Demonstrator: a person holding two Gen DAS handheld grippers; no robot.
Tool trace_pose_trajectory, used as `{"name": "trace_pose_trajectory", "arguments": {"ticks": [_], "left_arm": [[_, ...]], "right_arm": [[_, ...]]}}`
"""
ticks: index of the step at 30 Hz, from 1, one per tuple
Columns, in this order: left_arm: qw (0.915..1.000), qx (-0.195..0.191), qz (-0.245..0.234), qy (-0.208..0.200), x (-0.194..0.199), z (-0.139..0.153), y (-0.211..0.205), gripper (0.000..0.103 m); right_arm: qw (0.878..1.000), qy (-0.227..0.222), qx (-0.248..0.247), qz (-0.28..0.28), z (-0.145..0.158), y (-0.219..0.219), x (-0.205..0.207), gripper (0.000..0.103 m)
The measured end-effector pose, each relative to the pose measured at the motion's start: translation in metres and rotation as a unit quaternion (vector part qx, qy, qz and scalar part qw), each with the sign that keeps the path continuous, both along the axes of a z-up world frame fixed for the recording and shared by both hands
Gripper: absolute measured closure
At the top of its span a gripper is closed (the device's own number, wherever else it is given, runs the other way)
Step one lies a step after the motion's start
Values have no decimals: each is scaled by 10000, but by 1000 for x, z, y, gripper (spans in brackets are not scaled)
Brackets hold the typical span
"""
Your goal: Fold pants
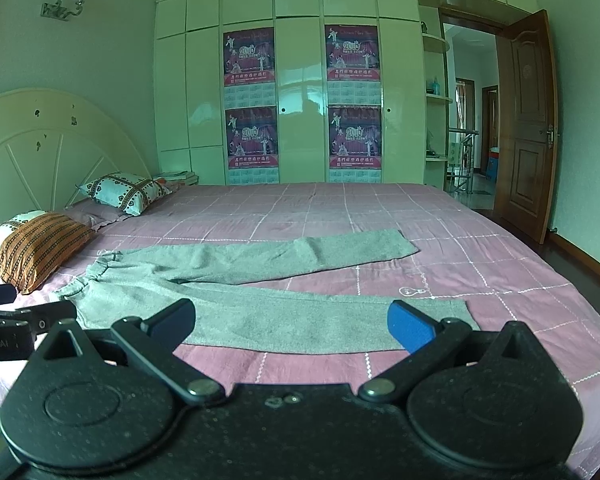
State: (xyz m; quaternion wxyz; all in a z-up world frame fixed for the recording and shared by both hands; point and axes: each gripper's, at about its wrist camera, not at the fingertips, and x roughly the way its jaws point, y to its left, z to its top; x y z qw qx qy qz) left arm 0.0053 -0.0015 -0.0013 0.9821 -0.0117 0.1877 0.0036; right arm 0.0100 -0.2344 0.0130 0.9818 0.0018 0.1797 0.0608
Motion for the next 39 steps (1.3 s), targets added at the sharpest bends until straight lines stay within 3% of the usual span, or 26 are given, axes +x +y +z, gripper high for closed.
{"name": "trace_pose_trajectory", "arguments": {"ticks": [30,39], "left_arm": [[9999,42,52,159,11,-3,9,0],[9967,75,562,575,70,-11,80,0]], "right_arm": [[9998,-76,-69,141,5,2,4,6],[9984,309,228,408,2,-11,79,6]]}}
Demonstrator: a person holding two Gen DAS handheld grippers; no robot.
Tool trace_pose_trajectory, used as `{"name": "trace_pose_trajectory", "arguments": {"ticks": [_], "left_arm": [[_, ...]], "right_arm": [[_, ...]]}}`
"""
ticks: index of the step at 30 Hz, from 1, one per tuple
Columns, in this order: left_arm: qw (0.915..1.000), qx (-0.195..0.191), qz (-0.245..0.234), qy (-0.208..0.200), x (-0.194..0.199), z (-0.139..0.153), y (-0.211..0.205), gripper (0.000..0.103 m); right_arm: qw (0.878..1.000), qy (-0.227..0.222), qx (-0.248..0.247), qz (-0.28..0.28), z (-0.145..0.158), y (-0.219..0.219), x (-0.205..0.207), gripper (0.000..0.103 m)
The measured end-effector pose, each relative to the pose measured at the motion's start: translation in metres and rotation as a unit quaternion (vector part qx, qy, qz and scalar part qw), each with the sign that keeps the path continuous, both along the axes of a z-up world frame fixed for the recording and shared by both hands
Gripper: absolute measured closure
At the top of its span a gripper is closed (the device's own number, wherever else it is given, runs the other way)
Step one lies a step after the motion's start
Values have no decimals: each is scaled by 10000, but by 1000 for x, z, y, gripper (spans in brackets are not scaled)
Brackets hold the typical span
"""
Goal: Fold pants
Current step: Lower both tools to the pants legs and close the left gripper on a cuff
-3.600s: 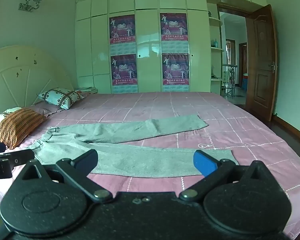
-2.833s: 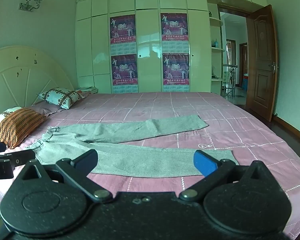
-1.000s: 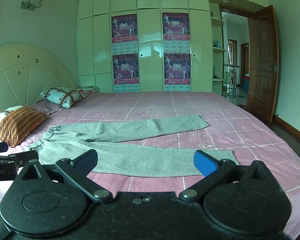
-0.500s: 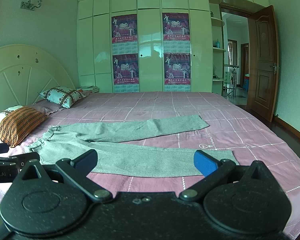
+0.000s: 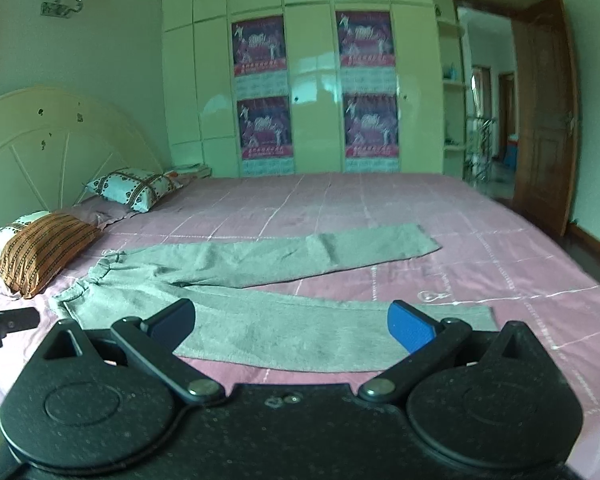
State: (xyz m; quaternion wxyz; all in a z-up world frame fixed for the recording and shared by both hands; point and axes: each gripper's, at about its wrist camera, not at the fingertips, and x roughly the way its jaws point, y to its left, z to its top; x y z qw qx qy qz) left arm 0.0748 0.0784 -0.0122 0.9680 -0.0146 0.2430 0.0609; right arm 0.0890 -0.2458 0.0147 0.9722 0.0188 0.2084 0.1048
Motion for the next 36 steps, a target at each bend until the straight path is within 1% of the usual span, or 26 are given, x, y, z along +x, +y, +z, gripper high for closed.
{"name": "trace_pose_trajectory", "arguments": {"ticks": [2,6,10,12,13,14,15,16,17,18,19,20,22,23,24,26,27,30,32,34,36], "left_arm": [[10000,-5,28,87,17,-1,17,0],[9998,35,60,163,60,-7,53,0],[9990,136,235,342,121,-14,98,0],[9987,157,300,383,157,-15,125,0],[9986,181,329,373,179,-15,141,0],[9984,221,336,405,199,-15,154,3],[9981,262,312,459,223,-17,171,14],[9974,254,321,589,248,-21,189,21],[9964,139,333,761,274,-29,208,32],[9947,-28,378,953,298,-39,228,39],[9928,-146,466,1090,319,-50,244,41],[9905,-183,559,1239,340,-64,261,42],[9862,-182,702,1491,370,-91,280,44],[9845,-236,731,1580,384,-103,288,45],[9837,-302,726,1618,397,-113,293,45],[9836,-311,695,1635,421,-127,301,45],[9840,-341,687,1606,433,-133,306,45],[9807,-662,684,1710,463,-150,320,45],[9792,-788,692,1735,475,-158,325,45],[9790,-959,650,1676,486,-161,333,45],[9783,-977,536,1747,497,-167,334,45]], "right_arm": [[9999,24,30,116,0,2,19,7],[9995,29,-114,287,-2,12,59,12],[9985,182,-219,458,-4,24,115,16],[9978,222,-295,544,-5,33,147,24],[9971,228,-387,609,-5,40,165,26],[9965,213,-440,673,-5,45,180,28],[9957,192,-485,760,-6,52,198,30],[9948,191,-511,859,-7,59,219,31],[9941,224,-528,920,-8,64,237,36],[9935,290,-546,959,-10,71,259,41],[9928,360,-558,1001,-13,78,279,43],[9920,444,-560,1045,-17,84,299,46],[9901,666,-598,1083,-30,95,339,54],[9885,748,-640,1152,-38,102,360,64],[9868,794,-695,1225,-45,109,375,68],[9838,838,-850,1335,-61,124,408,68],[9827,841,-866,1407,-67,130,423,69],[9763,907,-1037,1670,-90,152,465,70],[9697,1033,-1239,1834,-107,169,491,70],[9604,1111,-1592,2000,-123,182,511,70],[9514,1143,-1923,2114,-137,186,524,70]]}}
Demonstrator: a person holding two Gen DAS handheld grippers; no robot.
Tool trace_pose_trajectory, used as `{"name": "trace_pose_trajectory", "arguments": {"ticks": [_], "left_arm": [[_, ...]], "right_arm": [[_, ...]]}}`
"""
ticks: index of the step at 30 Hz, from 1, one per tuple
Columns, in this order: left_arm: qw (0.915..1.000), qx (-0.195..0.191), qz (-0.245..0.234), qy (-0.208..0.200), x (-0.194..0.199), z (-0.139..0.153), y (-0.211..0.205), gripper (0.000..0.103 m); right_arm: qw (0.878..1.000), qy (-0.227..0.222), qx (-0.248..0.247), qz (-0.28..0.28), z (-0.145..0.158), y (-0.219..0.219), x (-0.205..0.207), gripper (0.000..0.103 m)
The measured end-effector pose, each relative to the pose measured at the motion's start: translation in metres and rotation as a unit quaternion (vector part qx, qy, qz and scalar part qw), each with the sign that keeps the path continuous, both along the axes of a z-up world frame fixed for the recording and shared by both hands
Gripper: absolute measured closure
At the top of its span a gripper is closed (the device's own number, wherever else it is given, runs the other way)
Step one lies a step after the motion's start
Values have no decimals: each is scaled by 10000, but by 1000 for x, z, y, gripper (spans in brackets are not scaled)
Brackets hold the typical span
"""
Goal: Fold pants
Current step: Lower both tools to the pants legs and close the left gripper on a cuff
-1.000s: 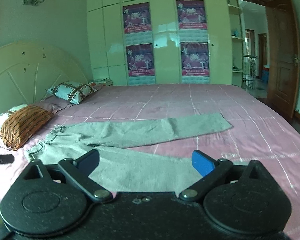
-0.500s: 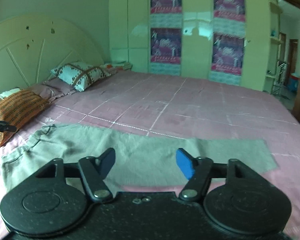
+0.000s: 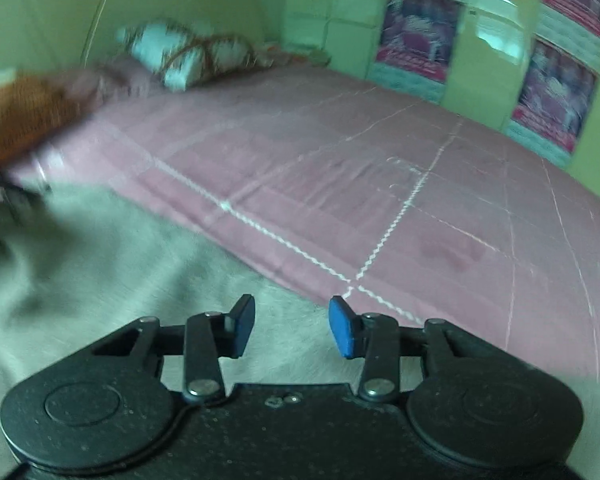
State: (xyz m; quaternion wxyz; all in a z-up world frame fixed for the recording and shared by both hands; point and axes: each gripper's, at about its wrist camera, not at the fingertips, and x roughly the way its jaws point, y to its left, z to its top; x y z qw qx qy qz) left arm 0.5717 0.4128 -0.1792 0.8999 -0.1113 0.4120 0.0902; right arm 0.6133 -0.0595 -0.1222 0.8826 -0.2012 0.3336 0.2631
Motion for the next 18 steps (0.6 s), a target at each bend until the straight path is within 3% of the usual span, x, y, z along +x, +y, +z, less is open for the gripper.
{"name": "trace_pose_trajectory", "arguments": {"ticks": [3,6,11,13,15,16,17,18], "left_arm": [[10000,60,-37,16,7,-4,-4,45],[9999,141,-75,63,14,-7,-5,45],[9963,726,-352,300,26,-5,-20,45],[9962,733,-338,337,26,-8,-21,46],[9970,626,-379,269,25,-7,-22,63],[9967,633,-445,237,24,-7,-24,66],[9961,686,-506,220,24,-6,-27,72],[9958,707,-542,188,24,-5,-29,74]], "right_arm": [[9995,-18,-311,107,-14,0,16,70],[9982,266,-469,252,-29,1,26,68],[9981,319,-388,354,-26,-3,34,65],[9975,367,-400,449,-26,-6,34,65],[9975,453,-349,427,-27,-7,36,65],[9973,469,-373,426,-26,-6,36,67],[9970,439,-423,468,-26,-3,36,78],[9966,438,-469,522,-28,0,36,99]]}}
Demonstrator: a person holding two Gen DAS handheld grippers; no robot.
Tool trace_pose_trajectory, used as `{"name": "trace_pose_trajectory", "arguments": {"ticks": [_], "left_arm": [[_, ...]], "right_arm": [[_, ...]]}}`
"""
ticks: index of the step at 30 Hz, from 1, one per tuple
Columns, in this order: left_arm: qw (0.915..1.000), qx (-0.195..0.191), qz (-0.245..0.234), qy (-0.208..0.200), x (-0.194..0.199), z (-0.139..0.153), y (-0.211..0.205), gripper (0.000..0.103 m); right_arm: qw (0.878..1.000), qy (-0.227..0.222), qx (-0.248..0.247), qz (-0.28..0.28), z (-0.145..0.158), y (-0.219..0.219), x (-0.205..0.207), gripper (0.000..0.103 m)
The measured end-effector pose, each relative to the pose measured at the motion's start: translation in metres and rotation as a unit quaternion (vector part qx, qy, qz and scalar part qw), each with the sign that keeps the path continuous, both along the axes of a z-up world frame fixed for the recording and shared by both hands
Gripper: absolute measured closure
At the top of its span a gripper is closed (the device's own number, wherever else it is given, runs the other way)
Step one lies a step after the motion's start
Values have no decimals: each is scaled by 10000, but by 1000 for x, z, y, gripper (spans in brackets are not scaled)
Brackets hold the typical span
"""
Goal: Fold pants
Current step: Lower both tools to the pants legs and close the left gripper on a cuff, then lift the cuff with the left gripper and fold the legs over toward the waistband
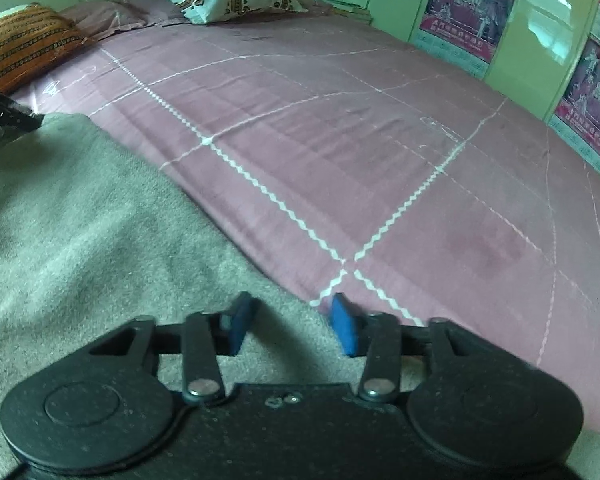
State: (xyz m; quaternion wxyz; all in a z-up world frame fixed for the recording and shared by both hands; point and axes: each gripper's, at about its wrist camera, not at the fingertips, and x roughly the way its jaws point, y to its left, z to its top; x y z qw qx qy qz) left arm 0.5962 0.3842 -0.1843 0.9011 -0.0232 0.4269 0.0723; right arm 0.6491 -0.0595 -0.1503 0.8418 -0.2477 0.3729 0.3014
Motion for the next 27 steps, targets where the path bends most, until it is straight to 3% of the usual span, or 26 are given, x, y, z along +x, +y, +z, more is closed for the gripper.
{"name": "trace_pose_trajectory", "arguments": {"ticks": [4,9,11,15,19,22,23,24,27], "left_arm": [[9997,-18,30,-249,-7,5,0,78],[9957,50,-270,-881,-34,38,1,78],[9901,139,-584,-1268,-56,58,0,79],[9738,-37,-1049,-2019,-123,88,4,79],[9605,-83,-1303,-2459,-197,97,-6,79],[9671,-184,-1113,-2278,-248,82,-16,74],[9723,-271,-938,-2126,-260,75,-15,61],[9778,-341,-719,-1937,-273,67,-15,45],[9846,-641,-164,-1619,-306,50,-17,36]], "right_arm": [[9999,-119,-83,-59,5,6,-4,103],[9993,-311,211,20,43,-9,-29,103],[9985,-498,205,131,64,-15,-53,103],[9953,-899,218,280,103,-36,-122,103],[9944,-976,247,327,116,-54,-196,103],[9927,-1125,83,429,100,-62,-259,103],[9918,-1207,85,415,92,-65,-280,103],[9916,-1240,38,359,86,-67,-296,91],[9929,-1106,393,-186,78,-81,-332,88]]}}
